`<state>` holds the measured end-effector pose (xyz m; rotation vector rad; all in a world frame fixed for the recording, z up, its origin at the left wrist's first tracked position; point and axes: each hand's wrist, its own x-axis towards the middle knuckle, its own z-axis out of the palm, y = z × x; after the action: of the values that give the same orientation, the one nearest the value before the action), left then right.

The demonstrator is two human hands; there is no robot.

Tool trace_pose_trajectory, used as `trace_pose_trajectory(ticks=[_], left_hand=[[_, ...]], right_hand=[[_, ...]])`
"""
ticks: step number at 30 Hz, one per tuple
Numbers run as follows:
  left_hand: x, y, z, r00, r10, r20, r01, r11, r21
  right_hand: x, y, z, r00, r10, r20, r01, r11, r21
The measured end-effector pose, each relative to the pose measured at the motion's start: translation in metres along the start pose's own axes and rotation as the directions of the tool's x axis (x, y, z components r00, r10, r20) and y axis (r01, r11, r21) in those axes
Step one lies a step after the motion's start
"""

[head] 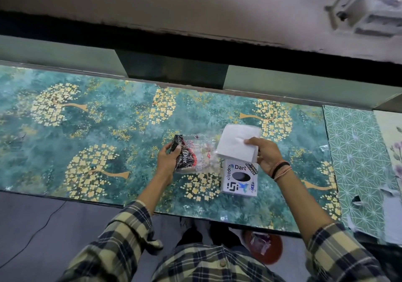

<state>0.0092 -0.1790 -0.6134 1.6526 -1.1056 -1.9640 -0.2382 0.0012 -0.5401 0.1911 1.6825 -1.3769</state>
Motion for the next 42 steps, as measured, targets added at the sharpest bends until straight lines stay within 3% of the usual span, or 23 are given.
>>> trace_pose_trajectory(ticks=[7, 13, 19, 25, 28, 31, 34, 37, 39, 42], left_hand=[[0.011, -0.015, -0.005, 0.999, 0.02, -0.029, -0.014, 0.979, 0.203], [0.017, -0.015, -0.017, 0.989, 0.115, -0.094, -0.08, 0.945, 0.318], [0.011, -0.017, -0.02, 0.976, 0.215, -0.042, -0.185, 0.911, 0.368], [0.007, -0.019, -0.016, 0.993, 0.113, 0.017, -0.114, 0.953, 0.28], [0.006, -0.013, -0.02, 0.999, 0.037, -0.025, -0.029, 0.96, 0.28], [0.008, -0.01, -0.028, 0.996, 0.055, -0.069, -0.031, 0.95, 0.311], [0.003, -0.006, -0.032, 0.986, 0.135, -0.096, -0.092, 0.927, 0.365], [-0.007, -0.002, -0.026, 0.95, 0.304, -0.07, -0.236, 0.847, 0.477], [-0.013, -0.002, -0.017, 0.911, 0.412, 0.034, -0.364, 0.76, 0.538], [-0.02, -0.007, 0.003, 0.857, 0.425, 0.292, -0.51, 0.624, 0.591]], right_hand=[[-0.014, 0.004, 0.041, 0.969, 0.014, 0.245, -0.03, 0.998, 0.062], [-0.024, 0.011, 0.068, 0.962, -0.059, 0.268, -0.007, 0.971, 0.239], [-0.027, 0.009, 0.069, 0.948, -0.104, 0.301, -0.028, 0.915, 0.404], [-0.031, 0.04, 0.094, 0.907, 0.106, 0.408, -0.195, 0.963, 0.184], [-0.015, 0.067, 0.106, 0.928, 0.212, 0.307, -0.241, 0.969, 0.061], [0.013, 0.095, 0.11, 0.968, 0.206, 0.145, -0.198, 0.978, -0.07], [0.018, 0.102, 0.112, 0.987, 0.16, 0.02, -0.152, 0.966, -0.21], [0.017, 0.102, 0.114, 0.994, 0.102, -0.026, -0.104, 0.909, -0.404], [0.013, 0.099, 0.116, 0.997, 0.06, -0.052, -0.078, 0.842, -0.534], [-0.008, 0.086, 0.122, 0.995, -0.076, -0.064, 0.012, 0.73, -0.684]])
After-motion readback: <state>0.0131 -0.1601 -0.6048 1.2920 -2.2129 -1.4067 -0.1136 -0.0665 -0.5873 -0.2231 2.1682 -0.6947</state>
